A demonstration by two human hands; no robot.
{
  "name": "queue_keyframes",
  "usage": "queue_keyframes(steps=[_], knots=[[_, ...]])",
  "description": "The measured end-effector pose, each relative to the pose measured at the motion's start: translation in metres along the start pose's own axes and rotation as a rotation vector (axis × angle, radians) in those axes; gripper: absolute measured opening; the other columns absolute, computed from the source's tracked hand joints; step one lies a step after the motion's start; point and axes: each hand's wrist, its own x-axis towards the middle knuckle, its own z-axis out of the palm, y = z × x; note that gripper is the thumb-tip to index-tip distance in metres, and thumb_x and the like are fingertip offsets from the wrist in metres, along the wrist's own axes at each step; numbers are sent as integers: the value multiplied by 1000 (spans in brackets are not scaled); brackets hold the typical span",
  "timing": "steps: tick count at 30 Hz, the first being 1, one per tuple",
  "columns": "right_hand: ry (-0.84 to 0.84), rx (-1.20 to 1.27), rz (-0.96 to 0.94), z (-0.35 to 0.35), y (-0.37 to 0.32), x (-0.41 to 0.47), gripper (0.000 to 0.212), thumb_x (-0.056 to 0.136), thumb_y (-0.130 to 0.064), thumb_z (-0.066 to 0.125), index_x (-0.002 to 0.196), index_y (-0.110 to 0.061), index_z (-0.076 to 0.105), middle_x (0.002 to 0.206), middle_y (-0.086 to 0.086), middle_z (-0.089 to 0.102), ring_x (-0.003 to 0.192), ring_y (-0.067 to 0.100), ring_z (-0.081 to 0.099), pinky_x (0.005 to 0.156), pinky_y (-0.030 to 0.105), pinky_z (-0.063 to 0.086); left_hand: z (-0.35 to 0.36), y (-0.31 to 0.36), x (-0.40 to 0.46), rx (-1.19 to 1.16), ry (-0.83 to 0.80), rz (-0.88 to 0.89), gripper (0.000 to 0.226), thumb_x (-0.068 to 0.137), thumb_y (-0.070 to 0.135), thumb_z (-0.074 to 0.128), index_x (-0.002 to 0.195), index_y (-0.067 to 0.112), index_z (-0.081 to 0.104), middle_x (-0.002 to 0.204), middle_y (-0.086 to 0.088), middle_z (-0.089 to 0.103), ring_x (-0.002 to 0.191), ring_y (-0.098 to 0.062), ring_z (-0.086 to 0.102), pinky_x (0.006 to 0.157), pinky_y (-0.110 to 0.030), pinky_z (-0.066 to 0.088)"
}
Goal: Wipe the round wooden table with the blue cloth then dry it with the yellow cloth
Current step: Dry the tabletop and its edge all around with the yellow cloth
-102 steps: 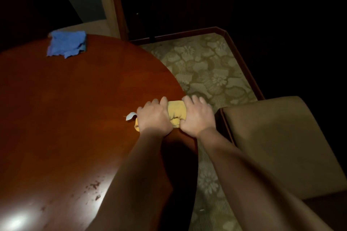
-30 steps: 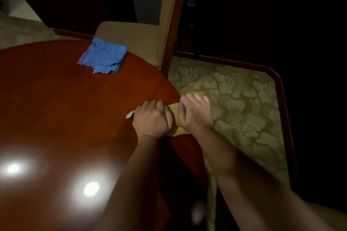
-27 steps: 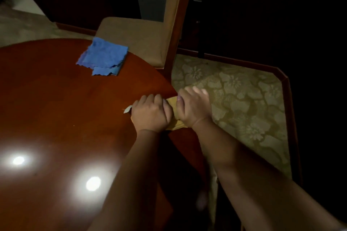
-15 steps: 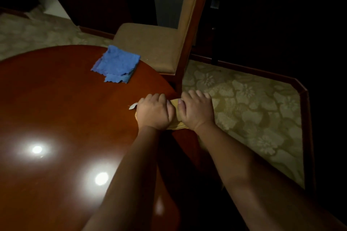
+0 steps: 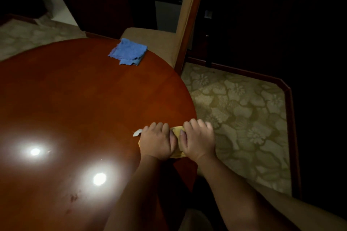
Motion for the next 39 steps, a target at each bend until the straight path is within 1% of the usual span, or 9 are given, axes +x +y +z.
queue_keyframes(steps=[6, 12, 15, 18, 25, 28, 33, 36, 39], knots=[[-8, 4, 4, -4, -10, -6, 30, 82, -36, 39, 69, -16, 58, 68, 1, 53, 65, 22, 51, 65, 38, 43, -4, -5, -8, 7, -35, 21, 29, 80, 30, 41, 59, 13, 52, 55, -4, 49, 48, -25, 45, 48, -31, 30], [32, 27, -91, 28, 13, 73, 33, 81, -36, 38, 70, -14, 60, 70, 4, 56, 66, 25, 53, 68, 38, 31, 25, -25, 57, 62, 30, -28, 26, 77, 26, 42, 58, 10, 51, 54, -8, 50, 47, -28, 47, 46, -33, 32], [40, 60, -110, 47, 23, 127, 34, 81, -36, 37, 70, -14, 60, 70, 4, 57, 66, 25, 54, 68, 37, 35, 42, -43, 105, 76, 65, -70, 26, 77, 26, 41, 57, 10, 50, 54, -9, 50, 47, -28, 47, 46, -32, 32], [38, 103, -174, 67, 30, 176, 33, 81, -36, 38, 70, -13, 60, 70, 6, 57, 67, 26, 54, 67, 37, 40, 56, -59, 142, 113, 94, -139, 27, 77, 25, 41, 56, 10, 49, 53, -9, 50, 46, -28, 46, 46, -32, 32], [71, 185, -323, 112, 26, 286, 31, 79, -34, 39, 69, -11, 58, 69, 11, 57, 66, 30, 54, 66, 39, 29, 80, -105, 217, 199, 164, -266, 25, 80, 22, 42, 59, 9, 48, 54, -12, 49, 49, -29, 46, 48, -33, 29], [80, 224, -412, 126, 20, 323, 32, 79, -33, 40, 69, -10, 59, 69, 11, 57, 65, 30, 54, 64, 38, 36, 88, -120, 235, 270, 204, -332, 27, 82, 22, 42, 60, 8, 49, 54, -13, 50, 48, -29, 46, 48, -31, 26], [111, 319, -607, 142, 8, 369, 33, 81, -32, 38, 67, -9, 57, 67, 12, 56, 61, 30, 54, 60, 37, 41, 96, -129, 253, 390, 216, -545, 28, 81, 24, 42, 59, 9, 50, 54, -11, 52, 48, -29, 48, 50, -30, 24], [89, 299, -595, 141, 7, 369, 32, 79, -32, 39, 67, -9, 58, 66, 12, 57, 60, 30, 55, 60, 36, 42, 92, -127, 254, 369, 189, -579, 29, 79, 25, 41, 57, 8, 51, 52, -11, 52, 46, -29, 48, 51, -28, 23], [50, 274, -511, 131, 10, 352, 31, 78, -33, 40, 67, -10, 58, 65, 11, 57, 60, 30, 56, 61, 35, 42, 84, -122, 250, 351, 135, -531, 32, 79, 26, 39, 58, 6, 53, 53, -13, 53, 45, -29, 48, 51, -27, 22]])
